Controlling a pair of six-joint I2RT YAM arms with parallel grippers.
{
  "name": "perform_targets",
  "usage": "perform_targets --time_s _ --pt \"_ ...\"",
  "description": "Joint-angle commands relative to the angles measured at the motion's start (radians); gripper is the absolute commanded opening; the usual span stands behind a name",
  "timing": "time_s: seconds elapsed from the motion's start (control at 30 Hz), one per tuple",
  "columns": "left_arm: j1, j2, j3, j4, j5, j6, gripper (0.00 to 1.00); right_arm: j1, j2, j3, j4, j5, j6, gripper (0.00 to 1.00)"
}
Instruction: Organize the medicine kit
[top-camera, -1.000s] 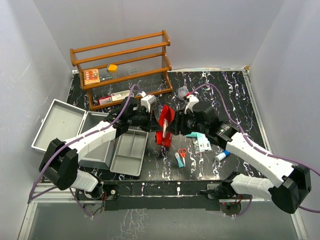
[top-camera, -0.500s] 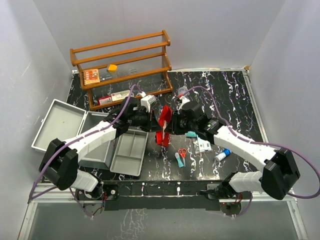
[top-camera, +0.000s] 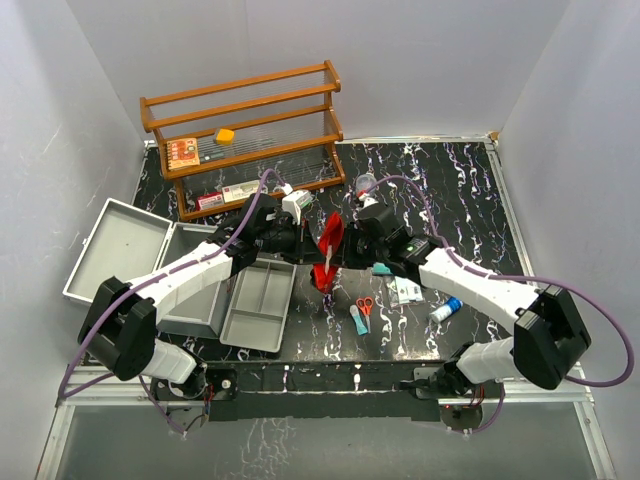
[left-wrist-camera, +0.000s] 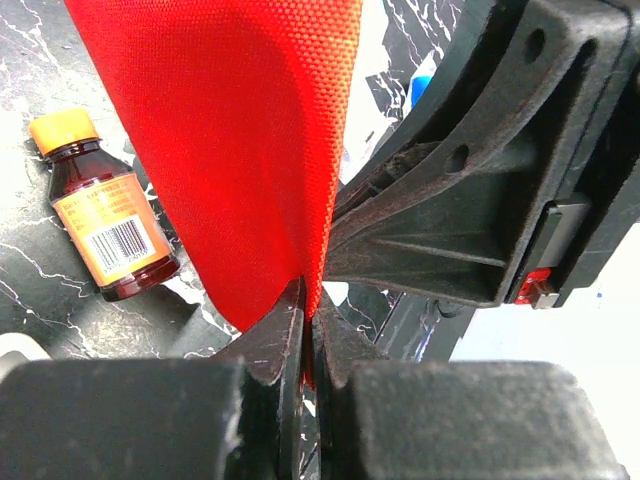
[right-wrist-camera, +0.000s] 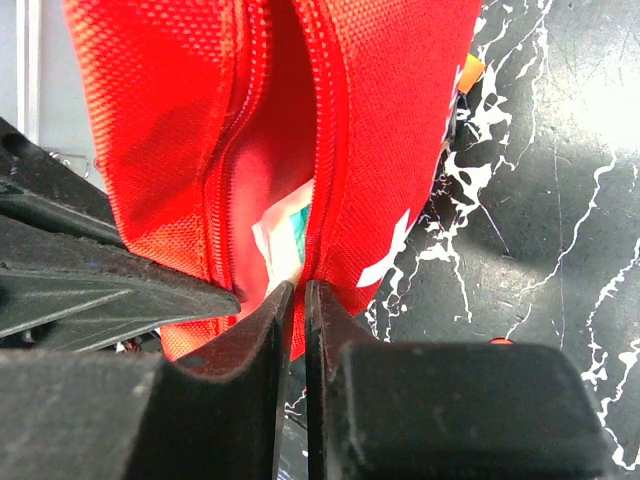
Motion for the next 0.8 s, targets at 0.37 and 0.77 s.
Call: perform_targets --time_s 0.37,0.77 --pt "-0.007 0.003 0.021 0.008 0.075 -0.026 0.0 0.001 -0.31 -0.029 -0.106 0.313 0.003 0.29" --pt "-0.007 0.048 0.034 -0.034 0.077 -0.023 0.0 -0.049 -0.239 -0.071 -0.318 0.595 0.054 0.53"
